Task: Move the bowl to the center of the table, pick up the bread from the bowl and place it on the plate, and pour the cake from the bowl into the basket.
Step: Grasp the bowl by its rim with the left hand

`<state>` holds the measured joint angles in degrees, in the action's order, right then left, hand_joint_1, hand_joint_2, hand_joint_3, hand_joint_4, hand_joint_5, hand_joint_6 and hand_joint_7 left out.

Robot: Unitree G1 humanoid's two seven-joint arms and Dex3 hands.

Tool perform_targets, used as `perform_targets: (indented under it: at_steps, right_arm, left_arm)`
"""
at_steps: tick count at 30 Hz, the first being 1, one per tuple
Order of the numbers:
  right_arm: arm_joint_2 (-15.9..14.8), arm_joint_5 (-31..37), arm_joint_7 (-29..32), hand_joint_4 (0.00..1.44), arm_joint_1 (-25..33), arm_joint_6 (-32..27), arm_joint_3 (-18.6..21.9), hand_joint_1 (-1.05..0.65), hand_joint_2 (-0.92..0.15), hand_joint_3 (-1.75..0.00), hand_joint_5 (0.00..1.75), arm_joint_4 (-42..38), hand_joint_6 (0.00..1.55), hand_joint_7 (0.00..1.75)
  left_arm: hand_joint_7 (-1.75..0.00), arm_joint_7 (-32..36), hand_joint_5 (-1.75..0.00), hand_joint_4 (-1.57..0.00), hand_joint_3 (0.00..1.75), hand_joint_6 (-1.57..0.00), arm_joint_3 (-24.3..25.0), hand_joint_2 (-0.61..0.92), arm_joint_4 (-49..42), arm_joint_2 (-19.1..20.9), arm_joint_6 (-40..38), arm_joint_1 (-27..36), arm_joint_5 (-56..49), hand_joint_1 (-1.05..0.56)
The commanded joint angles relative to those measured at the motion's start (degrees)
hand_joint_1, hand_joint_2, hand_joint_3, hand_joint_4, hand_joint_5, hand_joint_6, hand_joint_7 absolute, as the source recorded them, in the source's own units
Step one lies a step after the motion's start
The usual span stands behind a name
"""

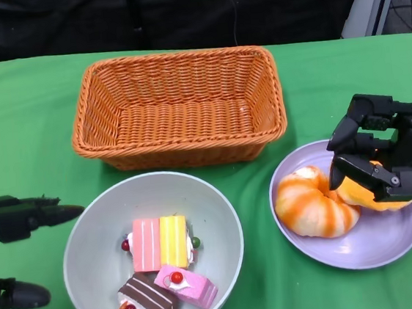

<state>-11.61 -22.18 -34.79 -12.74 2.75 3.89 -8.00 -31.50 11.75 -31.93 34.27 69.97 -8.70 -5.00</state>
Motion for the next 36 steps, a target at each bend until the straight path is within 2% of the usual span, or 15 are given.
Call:
perform_targets:
  at_steps: [1, 5, 10, 16, 27, 36]
  right_arm:
    - [0.11, -1.00, 0.21, 0.70, -0.39, -1.21, 0.99, -0.30, -0.58, -0.70, 1.50, 0.03, 0.66, 1.21]
    - [0.76, -2.31, 0.84, 0.68, 0.09, -3.02, 1.65, -0.27, -0.59, -0.72, 1.51, 0.87, 0.64, 1.20]
    - [0.84, -3.28, 1.19, 0.66, 0.81, -4.69, 2.06, -0.27, -0.59, -0.72, 1.52, 2.11, 0.63, 1.20]
    - [1.02, -3.53, 1.41, 0.66, 1.43, -6.06, 2.66, -0.27, -0.61, -0.72, 1.52, 3.19, 0.63, 1.21]
    - [1.44, -3.06, 1.80, 0.67, 2.56, -6.81, 2.70, -0.25, -0.59, -0.78, 1.52, 4.95, 0.62, 1.22]
    - [1.76, -2.80, 2.07, 0.67, 3.15, -6.61, 2.57, -0.26, -0.57, -0.82, 1.54, 5.45, 0.63, 1.23]
  left_arm:
    - [-0.06, 3.52, -0.09, -0.65, 0.01, -0.72, 1.53, 0.90, -3.53, 1.41, 10.95, -2.35, -5.08, -0.68]
    - [-0.04, 5.20, -0.09, -0.77, 0.00, -0.82, 1.56, 0.85, -6.31, 1.99, 18.93, -5.16, -10.50, -0.61]
    - [-0.04, 6.95, -0.09, -0.85, 0.00, -0.90, 0.30, 0.81, -6.77, 2.32, 22.49, -7.50, -14.97, -0.58]
    - [-0.03, 10.48, -0.07, -0.89, 0.01, -0.95, -1.07, 0.83, -5.21, 2.20, 22.53, -8.68, -21.11, -0.56]
    - [-0.02, 15.40, -0.05, -0.96, 0.00, -0.98, 0.27, 0.84, -4.14, 1.47, 22.22, -10.84, -36.24, -0.55]
    - [0.00, 22.35, -0.02, -0.98, 0.00, -0.98, -1.78, 0.85, 0.71, 0.83, 16.85, -9.90, -45.38, -0.55]
